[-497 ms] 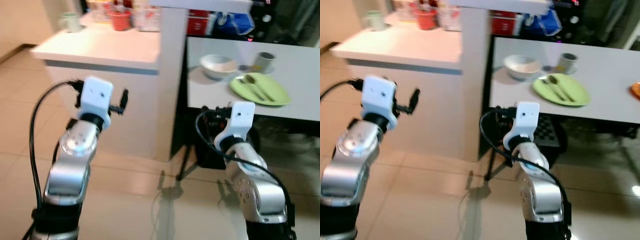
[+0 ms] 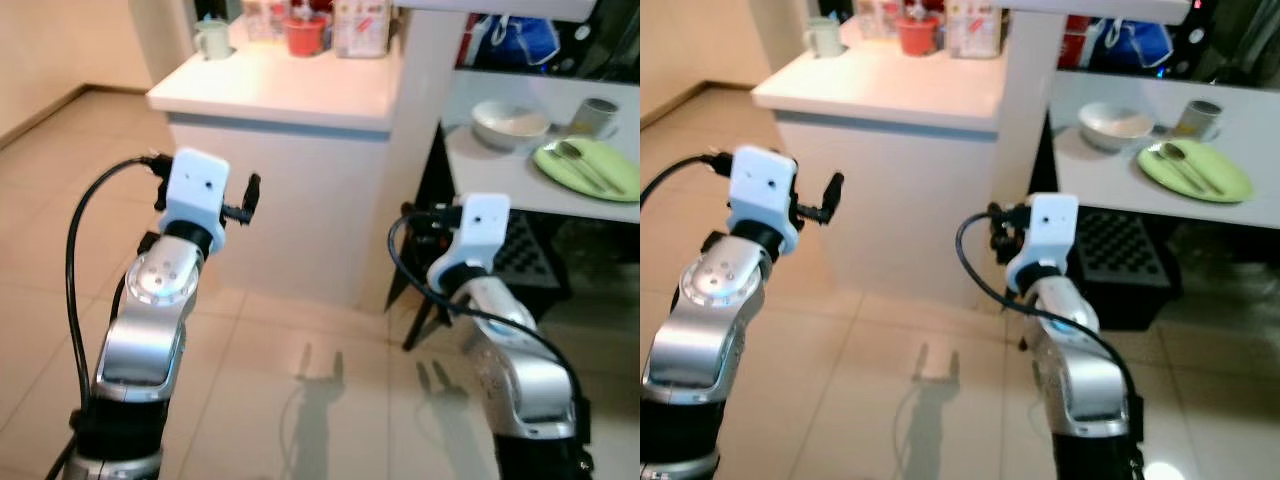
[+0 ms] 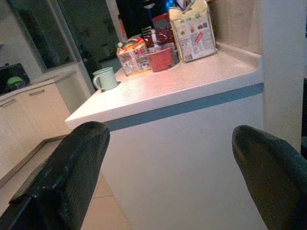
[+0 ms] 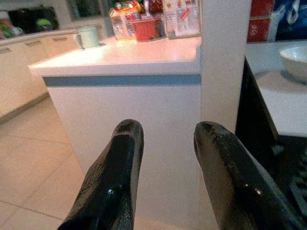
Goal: Setting the table
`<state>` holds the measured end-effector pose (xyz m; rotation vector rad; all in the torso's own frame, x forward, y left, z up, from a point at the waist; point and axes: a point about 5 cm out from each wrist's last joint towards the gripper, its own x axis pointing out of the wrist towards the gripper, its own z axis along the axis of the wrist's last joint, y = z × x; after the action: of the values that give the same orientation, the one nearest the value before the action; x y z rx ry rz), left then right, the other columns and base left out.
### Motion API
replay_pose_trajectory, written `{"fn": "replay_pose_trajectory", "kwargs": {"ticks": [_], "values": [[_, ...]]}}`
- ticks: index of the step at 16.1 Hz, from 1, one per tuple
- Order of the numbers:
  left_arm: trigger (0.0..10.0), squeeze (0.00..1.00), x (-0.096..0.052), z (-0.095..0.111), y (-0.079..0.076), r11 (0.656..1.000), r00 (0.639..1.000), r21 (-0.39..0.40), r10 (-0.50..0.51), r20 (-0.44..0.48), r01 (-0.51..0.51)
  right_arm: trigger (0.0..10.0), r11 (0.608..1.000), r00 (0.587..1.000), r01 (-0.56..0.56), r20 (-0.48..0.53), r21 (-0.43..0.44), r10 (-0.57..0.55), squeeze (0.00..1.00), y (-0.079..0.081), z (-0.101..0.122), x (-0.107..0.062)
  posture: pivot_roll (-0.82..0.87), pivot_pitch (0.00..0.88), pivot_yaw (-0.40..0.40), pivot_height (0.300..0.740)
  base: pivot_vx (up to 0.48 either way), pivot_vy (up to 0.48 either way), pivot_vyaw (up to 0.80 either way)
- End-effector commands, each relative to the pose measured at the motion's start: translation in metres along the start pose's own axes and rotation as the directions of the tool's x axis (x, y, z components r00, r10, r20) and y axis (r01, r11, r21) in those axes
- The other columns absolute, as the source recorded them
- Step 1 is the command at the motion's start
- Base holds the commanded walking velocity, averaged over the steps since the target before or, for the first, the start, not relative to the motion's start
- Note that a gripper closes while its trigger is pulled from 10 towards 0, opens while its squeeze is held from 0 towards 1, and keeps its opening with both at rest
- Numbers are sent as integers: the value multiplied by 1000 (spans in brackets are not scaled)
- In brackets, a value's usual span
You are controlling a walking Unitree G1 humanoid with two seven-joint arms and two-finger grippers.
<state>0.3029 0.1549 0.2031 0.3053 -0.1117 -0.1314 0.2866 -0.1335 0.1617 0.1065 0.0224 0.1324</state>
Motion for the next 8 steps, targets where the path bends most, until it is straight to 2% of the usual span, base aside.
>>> {"fn": "replay_pose_trajectory", "kwargs": {"ticks": [1,5,6,8], "values": [[10000,0,-6,0,-2,1000,1000,14,-8,-1,8,10000,999,999,40,-19,18,-39,0,-8,-4,-2,21,0,-21,740,0,424,0],[10000,0,4,4,2,1000,1000,-3,11,11,-11,10000,1000,1000,11,12,-11,-11,0,-1,6,6,-7,0,-4,740,0,413,0],[10000,0,4,6,3,995,999,-89,42,11,-41,10000,999,999,42,-1,-10,-42,0,-6,4,2,-3,0,-4,740,0,0,0],[10000,0,1,9,1,995,999,-90,35,18,-33,10000,998,998,59,3,-1,-59,0,-8,5,0,-2,0,-5,740,0,0,0]]}}
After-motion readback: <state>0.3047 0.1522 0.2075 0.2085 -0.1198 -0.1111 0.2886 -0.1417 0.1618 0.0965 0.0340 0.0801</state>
